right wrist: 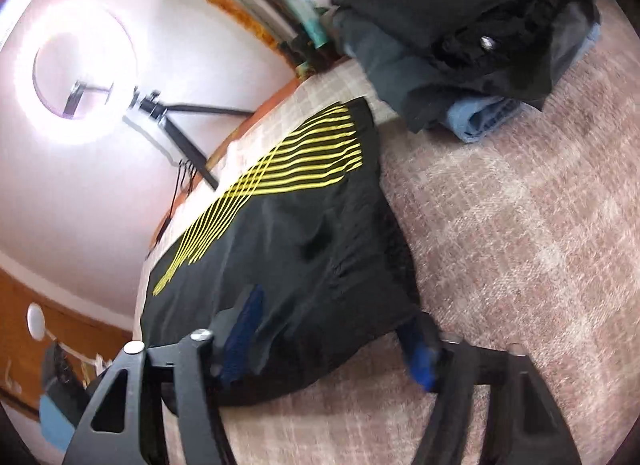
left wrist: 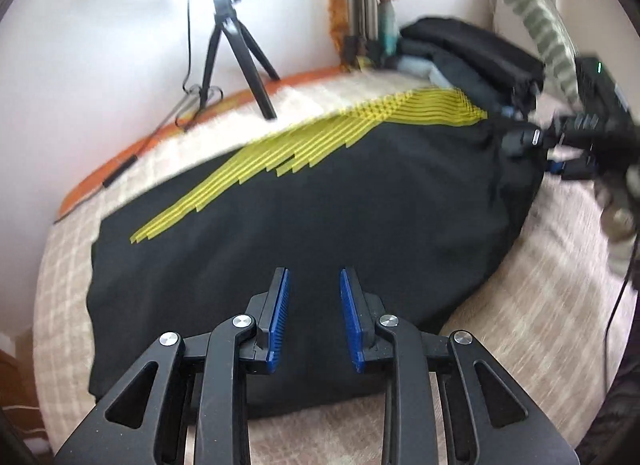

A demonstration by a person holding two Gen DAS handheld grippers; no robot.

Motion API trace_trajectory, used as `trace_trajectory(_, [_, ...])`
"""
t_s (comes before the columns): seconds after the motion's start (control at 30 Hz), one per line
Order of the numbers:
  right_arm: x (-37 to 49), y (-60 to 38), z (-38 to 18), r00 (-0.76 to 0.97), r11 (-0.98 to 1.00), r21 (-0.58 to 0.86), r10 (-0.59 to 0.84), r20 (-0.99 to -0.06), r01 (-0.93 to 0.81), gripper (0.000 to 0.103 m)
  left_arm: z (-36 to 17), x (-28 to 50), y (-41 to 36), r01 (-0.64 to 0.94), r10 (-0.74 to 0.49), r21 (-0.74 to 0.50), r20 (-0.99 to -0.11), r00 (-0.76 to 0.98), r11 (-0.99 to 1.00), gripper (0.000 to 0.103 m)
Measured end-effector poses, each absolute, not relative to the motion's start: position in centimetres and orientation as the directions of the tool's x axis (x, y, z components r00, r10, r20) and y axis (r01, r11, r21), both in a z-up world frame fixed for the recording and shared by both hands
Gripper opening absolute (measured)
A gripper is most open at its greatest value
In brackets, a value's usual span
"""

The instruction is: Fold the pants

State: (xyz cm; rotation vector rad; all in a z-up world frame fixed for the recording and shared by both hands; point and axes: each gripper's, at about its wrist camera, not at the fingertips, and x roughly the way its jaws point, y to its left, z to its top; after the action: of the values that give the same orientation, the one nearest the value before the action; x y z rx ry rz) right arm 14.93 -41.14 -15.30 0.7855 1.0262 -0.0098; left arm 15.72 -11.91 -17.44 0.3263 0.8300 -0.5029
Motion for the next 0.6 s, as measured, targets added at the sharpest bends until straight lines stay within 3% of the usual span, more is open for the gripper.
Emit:
trace_trajectory(0.03, [15.0,-41.3,-15.6,0.543,0.719,0.582,0.337,-0.769,0.380,0.039,-17.1,16.0,-12.2,0.543,-0.305,0.070,-0.764,0.569,0.837,0.024])
trace_trajectory(0.13, [15.1,-42.0,-15.9,0.550,0.677,0.603,0.337,-0.764,0.423,0.027,-17.4,16.4,-13.6,0.563,-0.324,0.056,-0.770,0.550,0.824,0.024])
trace_trajectory(0.33, [16.4,-40.8,-14.0,0.538,0.763,0.519,0.271,-0.798,0.386,0.019,-20.3,16.0,-15.6,0.596,-0.318,0.051,-0.807,0.497,0.802,0.025])
trace_trajectory(0.6, [18.7,-37.3,-9.6,0.550,0.882,0.399,0.209,-0.808,0.252,0.017,-17.4,16.1,-11.6,0.537,-0.358,-0.022,-0.768,0.531,0.843,0.025])
